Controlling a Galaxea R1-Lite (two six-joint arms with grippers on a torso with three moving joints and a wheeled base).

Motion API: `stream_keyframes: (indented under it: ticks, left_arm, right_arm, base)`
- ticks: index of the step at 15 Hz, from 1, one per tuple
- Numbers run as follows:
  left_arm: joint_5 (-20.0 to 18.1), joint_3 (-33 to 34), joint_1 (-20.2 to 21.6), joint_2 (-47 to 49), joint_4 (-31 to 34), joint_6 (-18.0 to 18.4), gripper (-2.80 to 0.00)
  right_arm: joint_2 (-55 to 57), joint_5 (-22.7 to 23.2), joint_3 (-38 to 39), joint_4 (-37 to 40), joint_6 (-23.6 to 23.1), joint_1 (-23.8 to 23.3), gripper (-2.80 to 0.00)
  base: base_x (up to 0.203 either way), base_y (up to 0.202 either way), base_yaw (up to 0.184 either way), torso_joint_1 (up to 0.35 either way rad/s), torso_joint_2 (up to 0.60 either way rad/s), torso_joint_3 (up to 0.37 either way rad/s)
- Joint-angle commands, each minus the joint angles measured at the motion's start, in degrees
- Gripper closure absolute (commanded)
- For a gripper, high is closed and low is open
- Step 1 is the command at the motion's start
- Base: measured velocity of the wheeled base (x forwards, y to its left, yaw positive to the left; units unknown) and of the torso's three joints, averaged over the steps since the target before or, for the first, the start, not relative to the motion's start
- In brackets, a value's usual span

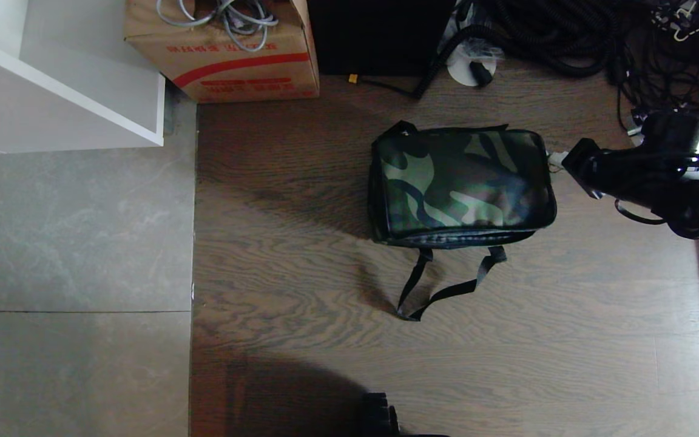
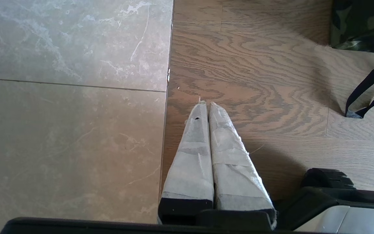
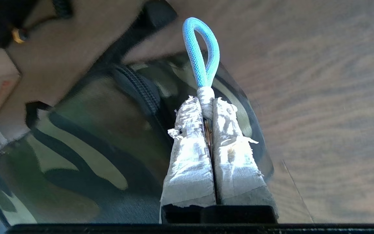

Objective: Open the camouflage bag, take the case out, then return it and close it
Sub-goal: Open the top of the storage box

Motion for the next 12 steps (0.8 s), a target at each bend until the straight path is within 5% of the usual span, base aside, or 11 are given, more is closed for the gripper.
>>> stream_keyframes:
  ticks: [1, 12]
  left_arm:
    - [0.0, 0.5, 0.0, 0.0, 0.0, -0.1, 0.00]
    - [0.0, 0.5, 0.0, 0.0, 0.0, -0.1, 0.00]
  right_arm:
    - [0.8, 0.1, -1.7, -0.6, 0.2, 0.0, 0.00]
    - [5.3, 2.1, -9.2, -7.5, 0.3, 1.9, 0.00]
  base:
    - [0.000, 0.000, 0.000, 0.000, 0.00, 0.000]
    - [0.000, 0.000, 0.000, 0.000, 0.00, 0.000]
